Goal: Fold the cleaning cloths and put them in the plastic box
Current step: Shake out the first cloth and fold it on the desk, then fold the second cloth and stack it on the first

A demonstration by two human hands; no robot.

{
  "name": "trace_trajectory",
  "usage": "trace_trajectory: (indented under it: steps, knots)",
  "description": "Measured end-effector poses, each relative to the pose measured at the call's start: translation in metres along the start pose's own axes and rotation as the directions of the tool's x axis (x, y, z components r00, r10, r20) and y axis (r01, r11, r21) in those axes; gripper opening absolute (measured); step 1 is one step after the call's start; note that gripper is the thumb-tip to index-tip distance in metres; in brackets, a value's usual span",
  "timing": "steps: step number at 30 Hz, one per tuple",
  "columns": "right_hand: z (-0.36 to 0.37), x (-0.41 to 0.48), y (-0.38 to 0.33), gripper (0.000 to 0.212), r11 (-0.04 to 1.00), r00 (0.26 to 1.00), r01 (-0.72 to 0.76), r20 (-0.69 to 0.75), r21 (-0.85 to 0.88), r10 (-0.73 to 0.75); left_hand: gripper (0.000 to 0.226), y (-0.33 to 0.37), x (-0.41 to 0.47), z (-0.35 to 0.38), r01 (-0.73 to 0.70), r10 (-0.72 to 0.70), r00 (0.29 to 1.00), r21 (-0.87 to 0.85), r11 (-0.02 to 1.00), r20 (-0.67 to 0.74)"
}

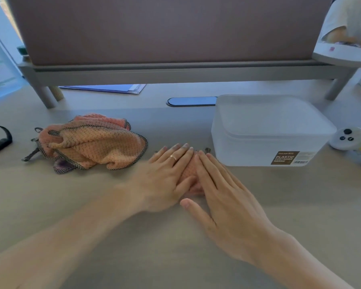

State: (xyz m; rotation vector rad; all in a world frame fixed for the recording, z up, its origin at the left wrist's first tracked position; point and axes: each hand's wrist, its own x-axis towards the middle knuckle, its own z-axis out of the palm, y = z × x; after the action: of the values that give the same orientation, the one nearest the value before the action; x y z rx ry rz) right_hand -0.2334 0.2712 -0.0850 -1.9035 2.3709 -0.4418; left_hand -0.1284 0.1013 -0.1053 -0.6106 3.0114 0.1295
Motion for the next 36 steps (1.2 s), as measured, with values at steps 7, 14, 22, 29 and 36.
trace_trajectory:
  steps: [7,14,22,29,36]
  knots:
    - [0.027,-0.003,-0.003,0.091,1.0,1.0,-0.01,0.021,0.001,0.01,0.077,-0.032,0.085,-0.015,-0.009,0.01,0.999,-0.041,0.999,0.03]
    - [0.021,0.0,0.006,0.084,1.0,1.0,-0.021,-0.016,0.009,0.021,0.055,-0.079,0.049,-0.067,0.0,-0.123,0.951,-0.399,0.917,-0.284]
    - [0.005,0.041,-0.032,0.077,0.977,0.994,0.102,-0.046,0.187,-0.095,0.01,-0.153,-0.012,-0.094,0.14,-0.152,0.984,-0.12,0.983,-0.097]
    - [-0.041,0.123,-0.066,0.063,0.848,0.992,0.018,-0.118,0.529,0.052,0.006,-0.123,-0.041,-0.145,-0.042,-0.074,0.929,-0.301,0.953,-0.362]
    - [-0.12,0.138,-0.077,0.014,0.856,0.949,0.311,-0.175,0.413,-0.261,0.02,-0.094,-0.085,-0.188,-0.115,-0.039,0.928,-0.384,0.916,-0.371]
